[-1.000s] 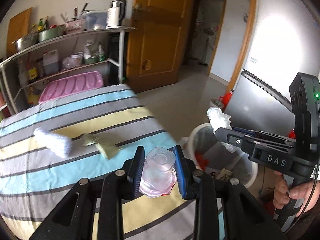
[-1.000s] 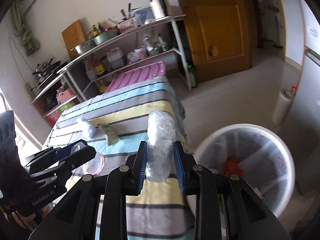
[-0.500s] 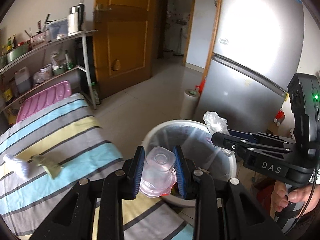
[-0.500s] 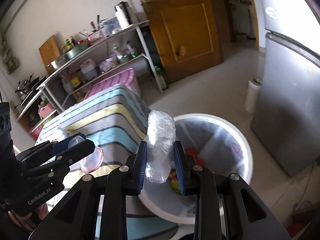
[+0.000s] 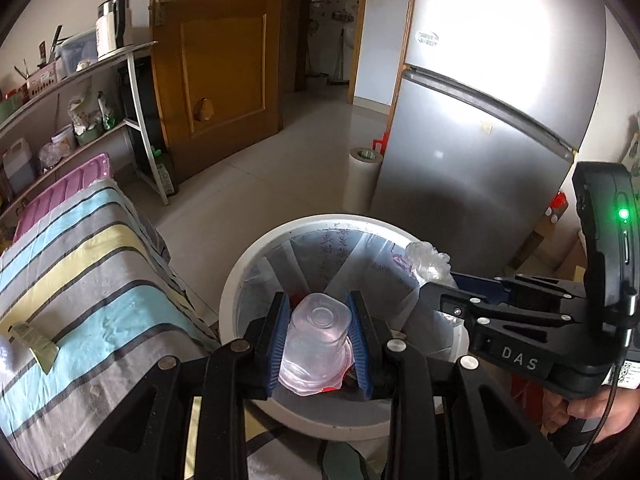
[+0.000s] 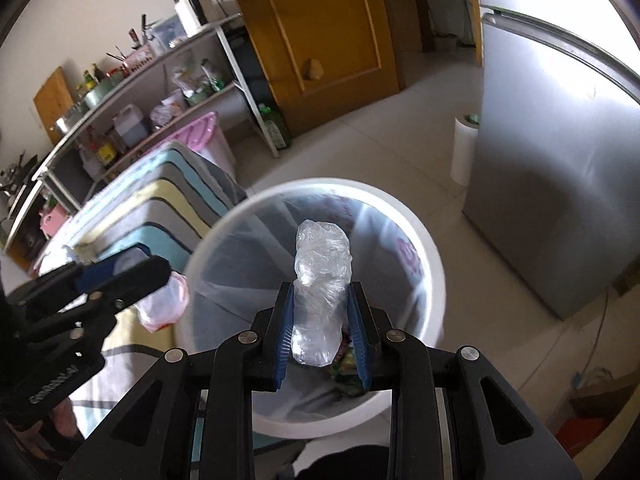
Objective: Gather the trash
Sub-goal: 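Carry the cup and wrap over the bin and open both tools to drop them, then move both open tools back from the bin to the table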
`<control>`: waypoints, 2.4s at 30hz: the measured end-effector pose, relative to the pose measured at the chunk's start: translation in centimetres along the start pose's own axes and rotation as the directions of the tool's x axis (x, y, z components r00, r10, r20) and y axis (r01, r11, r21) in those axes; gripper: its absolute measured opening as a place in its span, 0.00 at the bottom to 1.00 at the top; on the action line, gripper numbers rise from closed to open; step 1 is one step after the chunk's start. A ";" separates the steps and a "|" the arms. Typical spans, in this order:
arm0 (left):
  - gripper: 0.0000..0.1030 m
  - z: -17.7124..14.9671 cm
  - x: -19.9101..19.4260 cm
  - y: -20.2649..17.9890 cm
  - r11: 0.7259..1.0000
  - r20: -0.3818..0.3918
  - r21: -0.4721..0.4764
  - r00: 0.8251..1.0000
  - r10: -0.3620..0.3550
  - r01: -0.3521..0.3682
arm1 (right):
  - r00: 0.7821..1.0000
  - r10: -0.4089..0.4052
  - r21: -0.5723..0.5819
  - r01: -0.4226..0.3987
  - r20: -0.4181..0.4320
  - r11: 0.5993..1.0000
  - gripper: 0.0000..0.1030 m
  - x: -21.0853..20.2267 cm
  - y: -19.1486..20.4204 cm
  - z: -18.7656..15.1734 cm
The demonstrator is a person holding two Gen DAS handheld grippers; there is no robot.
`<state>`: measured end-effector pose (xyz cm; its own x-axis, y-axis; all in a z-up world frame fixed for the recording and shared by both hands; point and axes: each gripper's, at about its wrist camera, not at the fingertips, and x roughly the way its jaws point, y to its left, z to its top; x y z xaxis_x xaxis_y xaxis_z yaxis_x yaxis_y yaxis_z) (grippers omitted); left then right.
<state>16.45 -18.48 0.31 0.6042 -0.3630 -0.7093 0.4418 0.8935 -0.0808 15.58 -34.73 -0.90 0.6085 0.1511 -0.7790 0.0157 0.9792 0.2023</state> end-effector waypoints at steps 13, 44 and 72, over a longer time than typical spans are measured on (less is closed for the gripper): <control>0.52 -0.1 1.1 0.4 1.000 -0.027 -0.026 1.000 0.000 -0.001 | 0.998 -0.052 0.017 0.052 -0.035 0.998 0.38 1.6 -0.9 -0.6; 0.62 -2.5 -7.5 7.5 0.981 0.088 -0.175 0.991 0.098 -0.081 | 0.995 -0.007 -0.053 0.013 0.101 0.999 0.45 -3.1 5.7 -0.4; 0.65 -9.3 -14.0 21.9 0.863 0.032 -0.428 0.950 0.311 -0.269 | 0.982 0.180 -0.317 -0.155 0.050 0.936 0.46 -0.1 20.7 0.6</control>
<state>11.53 8.57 1.97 0.7324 -0.0749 -0.6768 -0.0647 0.9818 -0.1787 16.31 -14.51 3.70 0.6403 0.3181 -0.6991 -0.3313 0.9356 0.1223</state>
